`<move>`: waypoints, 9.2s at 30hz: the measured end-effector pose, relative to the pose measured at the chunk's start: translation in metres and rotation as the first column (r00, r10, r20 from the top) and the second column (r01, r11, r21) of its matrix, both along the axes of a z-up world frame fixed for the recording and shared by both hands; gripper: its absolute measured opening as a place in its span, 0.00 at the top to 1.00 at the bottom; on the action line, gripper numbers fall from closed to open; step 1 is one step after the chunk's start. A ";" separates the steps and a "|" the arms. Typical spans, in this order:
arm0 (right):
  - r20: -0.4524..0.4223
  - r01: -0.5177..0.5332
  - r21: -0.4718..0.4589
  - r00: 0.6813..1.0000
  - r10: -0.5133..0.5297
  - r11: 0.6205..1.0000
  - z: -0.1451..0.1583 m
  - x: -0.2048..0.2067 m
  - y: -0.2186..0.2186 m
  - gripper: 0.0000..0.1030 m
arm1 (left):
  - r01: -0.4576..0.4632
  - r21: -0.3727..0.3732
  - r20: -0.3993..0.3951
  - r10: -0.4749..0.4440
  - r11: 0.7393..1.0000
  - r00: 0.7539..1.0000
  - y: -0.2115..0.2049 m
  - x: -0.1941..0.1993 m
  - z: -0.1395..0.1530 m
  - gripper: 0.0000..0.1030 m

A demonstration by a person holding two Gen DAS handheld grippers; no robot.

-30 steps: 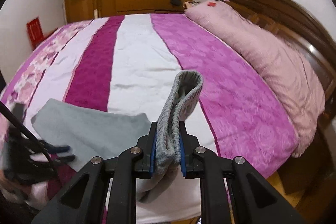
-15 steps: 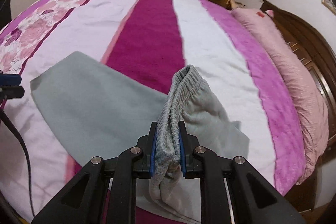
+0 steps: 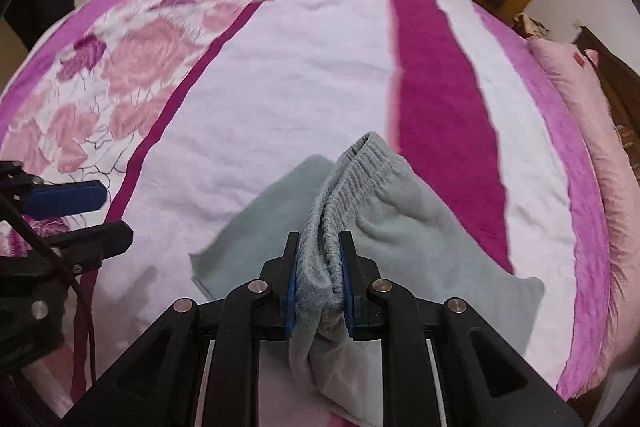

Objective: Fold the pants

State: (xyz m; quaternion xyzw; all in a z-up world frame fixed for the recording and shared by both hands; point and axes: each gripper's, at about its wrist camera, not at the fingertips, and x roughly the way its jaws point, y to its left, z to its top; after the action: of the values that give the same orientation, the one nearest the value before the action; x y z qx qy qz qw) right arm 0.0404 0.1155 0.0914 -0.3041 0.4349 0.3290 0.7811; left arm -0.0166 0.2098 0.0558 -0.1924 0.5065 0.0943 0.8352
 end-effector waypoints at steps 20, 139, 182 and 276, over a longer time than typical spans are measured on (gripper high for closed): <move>-0.165 -0.074 0.100 0.982 0.089 0.992 -0.007 -0.013 0.020 0.61 | -0.076 -0.065 0.037 0.079 0.995 0.996 0.029 -0.010 0.007 0.69; -0.728 0.794 0.571 0.607 -0.317 0.210 -0.132 0.138 -0.478 0.62 | 0.353 0.100 0.040 -0.358 0.930 0.933 -0.322 0.172 -0.049 0.86; -0.389 0.660 0.632 0.724 -0.570 0.407 -0.096 0.055 -0.404 0.91 | 0.301 0.001 0.049 -0.300 0.954 0.953 -0.364 0.107 -0.052 1.00; 0.039 0.158 0.578 0.975 -0.220 0.800 -0.056 -0.044 -0.309 0.39 | 0.209 -0.433 0.215 -0.124 0.877 0.969 -0.150 0.082 0.040 0.92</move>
State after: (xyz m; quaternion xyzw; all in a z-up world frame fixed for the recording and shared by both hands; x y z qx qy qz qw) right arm -0.0032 -0.1937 0.0350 -0.0276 0.3031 0.3484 0.8866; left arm 0.0653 0.0595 0.0959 -0.3446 0.4513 -0.1164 0.8149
